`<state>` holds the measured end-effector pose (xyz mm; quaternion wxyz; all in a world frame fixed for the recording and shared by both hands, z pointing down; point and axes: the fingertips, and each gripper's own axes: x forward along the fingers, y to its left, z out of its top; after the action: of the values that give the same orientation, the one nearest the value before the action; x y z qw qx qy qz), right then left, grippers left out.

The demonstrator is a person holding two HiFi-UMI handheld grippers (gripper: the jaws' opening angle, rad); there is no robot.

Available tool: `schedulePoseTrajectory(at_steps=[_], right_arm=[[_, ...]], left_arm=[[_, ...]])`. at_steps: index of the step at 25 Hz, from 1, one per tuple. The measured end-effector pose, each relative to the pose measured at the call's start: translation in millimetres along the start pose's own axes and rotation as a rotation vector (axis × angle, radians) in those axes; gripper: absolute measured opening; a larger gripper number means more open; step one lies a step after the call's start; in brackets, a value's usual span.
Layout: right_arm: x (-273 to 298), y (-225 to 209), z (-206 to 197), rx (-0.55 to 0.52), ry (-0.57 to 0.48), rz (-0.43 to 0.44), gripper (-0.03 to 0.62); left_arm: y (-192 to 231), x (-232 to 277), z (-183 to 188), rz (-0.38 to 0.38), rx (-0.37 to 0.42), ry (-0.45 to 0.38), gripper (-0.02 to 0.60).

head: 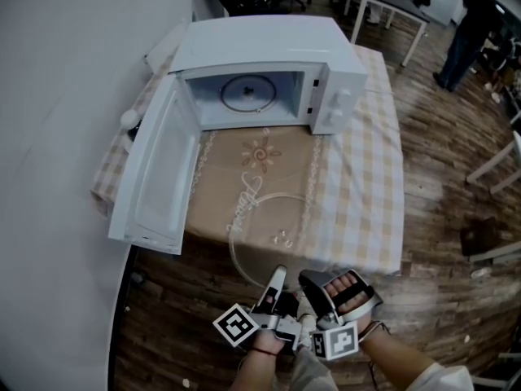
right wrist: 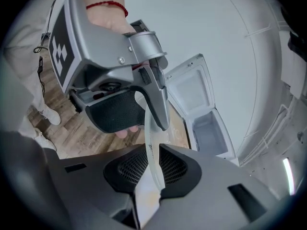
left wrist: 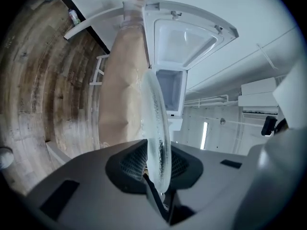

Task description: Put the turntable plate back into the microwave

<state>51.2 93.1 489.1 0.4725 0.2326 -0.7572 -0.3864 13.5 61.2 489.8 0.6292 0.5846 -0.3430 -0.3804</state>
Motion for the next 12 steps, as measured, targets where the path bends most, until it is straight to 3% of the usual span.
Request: schedulePoseTrajectory(at_steps=[8,12], right_arm=[[2,2,7,0.007,0.017,0.007,0.081],[6,3,15,0.024,0.028,0.012,0.084]], left_arm=[[-5,1,3,0.007,-0.002,-0.007,0.051],[-8,1,3,0.037,0.011,-0.001,0.100]])
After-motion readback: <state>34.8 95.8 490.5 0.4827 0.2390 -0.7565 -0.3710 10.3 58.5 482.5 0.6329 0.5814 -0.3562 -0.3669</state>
